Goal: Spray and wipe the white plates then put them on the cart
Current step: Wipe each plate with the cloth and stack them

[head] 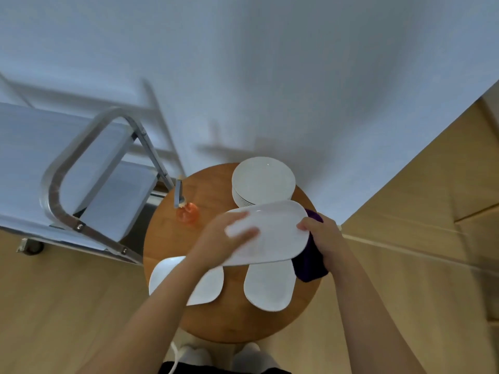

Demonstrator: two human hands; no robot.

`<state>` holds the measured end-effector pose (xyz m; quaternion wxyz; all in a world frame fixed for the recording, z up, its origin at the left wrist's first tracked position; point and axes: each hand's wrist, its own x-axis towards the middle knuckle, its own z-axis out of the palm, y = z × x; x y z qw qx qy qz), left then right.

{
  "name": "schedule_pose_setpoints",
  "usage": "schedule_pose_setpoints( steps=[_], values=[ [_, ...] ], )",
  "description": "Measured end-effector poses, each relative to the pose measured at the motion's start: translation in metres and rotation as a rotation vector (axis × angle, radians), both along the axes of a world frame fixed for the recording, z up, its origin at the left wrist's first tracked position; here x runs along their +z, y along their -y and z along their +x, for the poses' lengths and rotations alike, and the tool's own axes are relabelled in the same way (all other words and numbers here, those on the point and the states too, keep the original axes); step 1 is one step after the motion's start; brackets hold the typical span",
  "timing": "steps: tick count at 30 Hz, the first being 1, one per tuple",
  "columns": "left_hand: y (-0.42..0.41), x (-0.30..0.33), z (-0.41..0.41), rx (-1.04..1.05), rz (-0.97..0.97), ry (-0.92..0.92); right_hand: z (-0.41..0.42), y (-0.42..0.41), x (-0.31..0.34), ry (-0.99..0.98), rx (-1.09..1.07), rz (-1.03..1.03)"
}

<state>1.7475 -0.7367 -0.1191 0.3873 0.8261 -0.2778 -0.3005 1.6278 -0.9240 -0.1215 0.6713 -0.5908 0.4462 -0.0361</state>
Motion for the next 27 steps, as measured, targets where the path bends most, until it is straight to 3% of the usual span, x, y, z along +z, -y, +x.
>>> schedule_pose_setpoints(
  steps=[1,3,5,9,13,15,17,20,27],
  values=[
    [-0.003,-0.007,0.01,0.082,0.055,0.043,-0.003,0.005,-0.003,0.006,0.028,-0.01],
    [-0.01,-0.025,0.026,0.059,0.324,0.15,-0.007,0.014,-0.012,0.009,0.118,-0.006],
    [-0.016,-0.042,0.032,-0.038,0.45,0.048,-0.007,0.018,-0.021,0.002,0.2,0.017],
    [-0.027,-0.064,0.026,0.113,0.289,-0.378,-0.003,0.019,-0.037,-0.037,0.19,0.029],
    [-0.035,-0.087,0.009,0.314,0.273,-0.642,0.002,0.022,-0.061,-0.179,-0.05,-0.156],
    [-0.035,-0.106,-0.007,0.406,0.242,-0.693,0.001,0.023,-0.07,-0.177,-0.27,-0.133],
    [-0.032,-0.124,-0.024,0.516,0.211,-0.695,-0.002,0.024,-0.075,-0.137,-0.419,-0.106],
    [-0.023,-0.149,-0.044,0.64,0.231,-0.635,-0.006,0.025,-0.08,-0.1,-0.455,-0.167],
    [-0.005,-0.18,-0.076,0.627,0.337,-0.505,-0.014,0.021,-0.091,-0.1,-0.527,-0.148]
  ],
)
